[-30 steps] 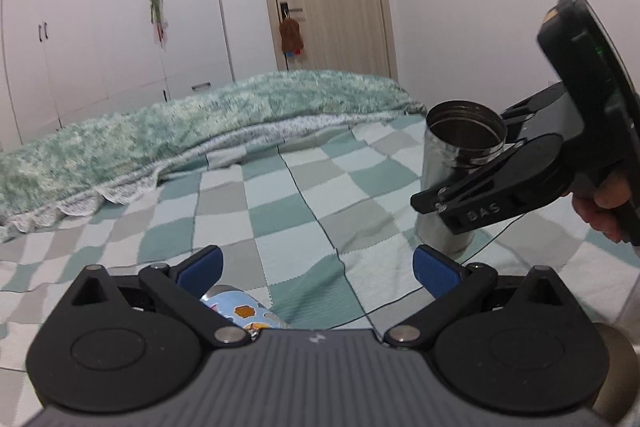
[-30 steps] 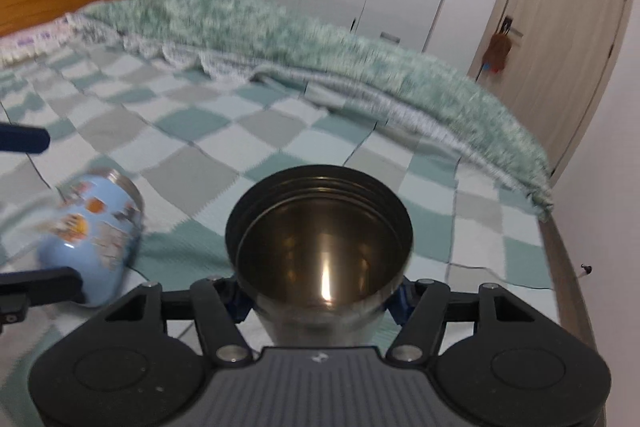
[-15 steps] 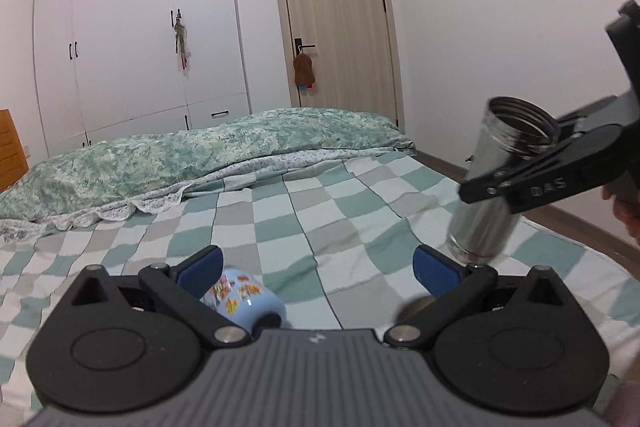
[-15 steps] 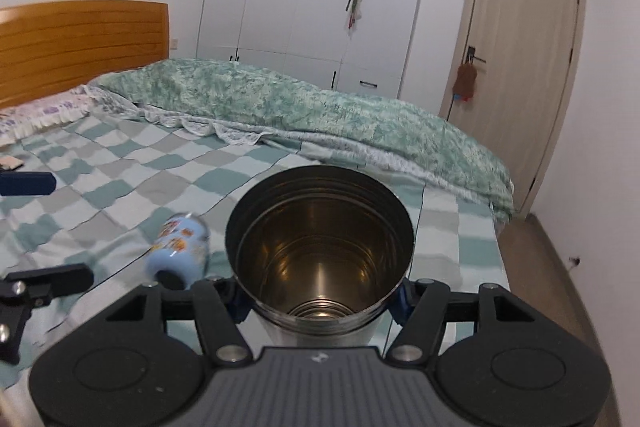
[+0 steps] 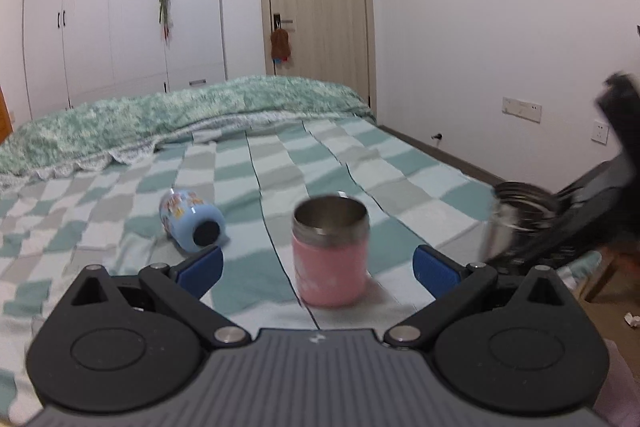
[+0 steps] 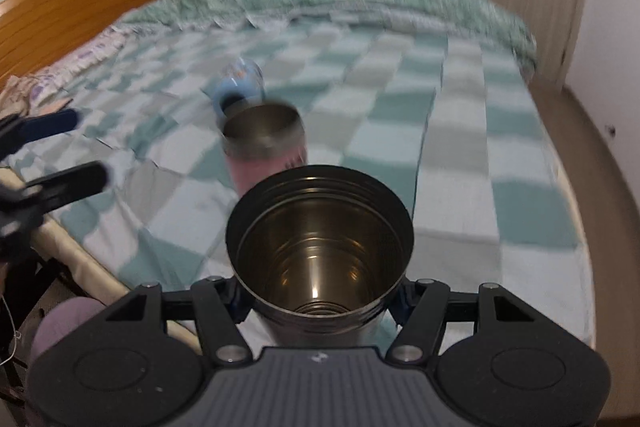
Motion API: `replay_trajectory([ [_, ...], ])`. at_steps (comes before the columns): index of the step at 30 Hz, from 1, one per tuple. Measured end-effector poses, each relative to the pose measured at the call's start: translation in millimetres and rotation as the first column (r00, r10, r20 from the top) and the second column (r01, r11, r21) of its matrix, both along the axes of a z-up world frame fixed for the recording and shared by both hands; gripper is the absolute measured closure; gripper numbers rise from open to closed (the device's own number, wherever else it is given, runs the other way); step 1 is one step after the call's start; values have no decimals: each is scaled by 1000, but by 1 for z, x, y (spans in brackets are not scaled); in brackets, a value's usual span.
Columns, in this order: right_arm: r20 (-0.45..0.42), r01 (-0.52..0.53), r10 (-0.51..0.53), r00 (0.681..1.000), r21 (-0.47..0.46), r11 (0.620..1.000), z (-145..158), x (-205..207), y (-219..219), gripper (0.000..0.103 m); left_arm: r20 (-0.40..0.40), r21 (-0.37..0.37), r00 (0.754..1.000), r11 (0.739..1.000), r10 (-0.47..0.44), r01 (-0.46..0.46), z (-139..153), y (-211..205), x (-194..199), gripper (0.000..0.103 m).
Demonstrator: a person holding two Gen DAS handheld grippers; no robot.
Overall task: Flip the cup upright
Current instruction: 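Tilt the silver cup sideways with the right tool toward the left tool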
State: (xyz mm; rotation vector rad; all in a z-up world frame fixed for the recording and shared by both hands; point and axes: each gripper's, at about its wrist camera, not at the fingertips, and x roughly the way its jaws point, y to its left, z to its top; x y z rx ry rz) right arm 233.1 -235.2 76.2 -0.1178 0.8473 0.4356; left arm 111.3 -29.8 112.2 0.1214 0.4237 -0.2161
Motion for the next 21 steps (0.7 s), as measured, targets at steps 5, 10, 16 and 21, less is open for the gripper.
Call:
replay_trajectory([
  [5,-3,59,-59,998,88,994,-18,31,-9,41,-31,-9,1000,1000,8,-8,-17,-3,5,0],
  [10,-16,103,-102,995,122,987,-32,71,-9,39,-69,-19,997,1000,24,-26,-33,-5,15,0],
  [16,57,106,-117,991,172,979,-32,73,-25,13,-84,-10,996,1000,16,-17,-37,-18,26,0],
  [21,173,107,-141,975,194,975,-22,53,-56,4,-87,-3,996,1000,-5,5,-35,-45,37,0],
])
